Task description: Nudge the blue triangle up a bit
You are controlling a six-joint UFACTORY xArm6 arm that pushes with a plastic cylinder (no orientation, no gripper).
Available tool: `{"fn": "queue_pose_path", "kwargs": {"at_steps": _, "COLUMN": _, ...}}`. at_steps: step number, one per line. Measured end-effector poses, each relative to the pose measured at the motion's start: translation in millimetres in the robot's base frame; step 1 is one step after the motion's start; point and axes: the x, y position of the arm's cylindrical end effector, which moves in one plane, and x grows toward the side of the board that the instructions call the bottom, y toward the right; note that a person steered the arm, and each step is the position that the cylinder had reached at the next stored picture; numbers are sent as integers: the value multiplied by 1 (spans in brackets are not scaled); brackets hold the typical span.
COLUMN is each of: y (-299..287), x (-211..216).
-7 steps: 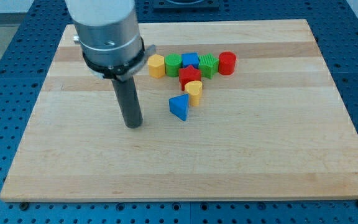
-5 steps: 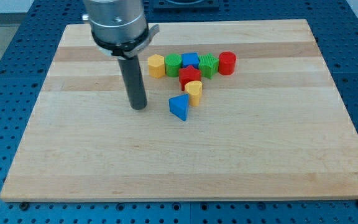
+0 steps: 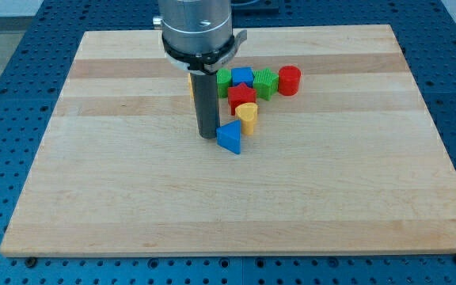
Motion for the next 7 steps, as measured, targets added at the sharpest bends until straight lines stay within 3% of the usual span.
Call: {"fn": "queue_pose_path", "kwargs": {"at_steps": 7, "y": 16, "x": 6}}
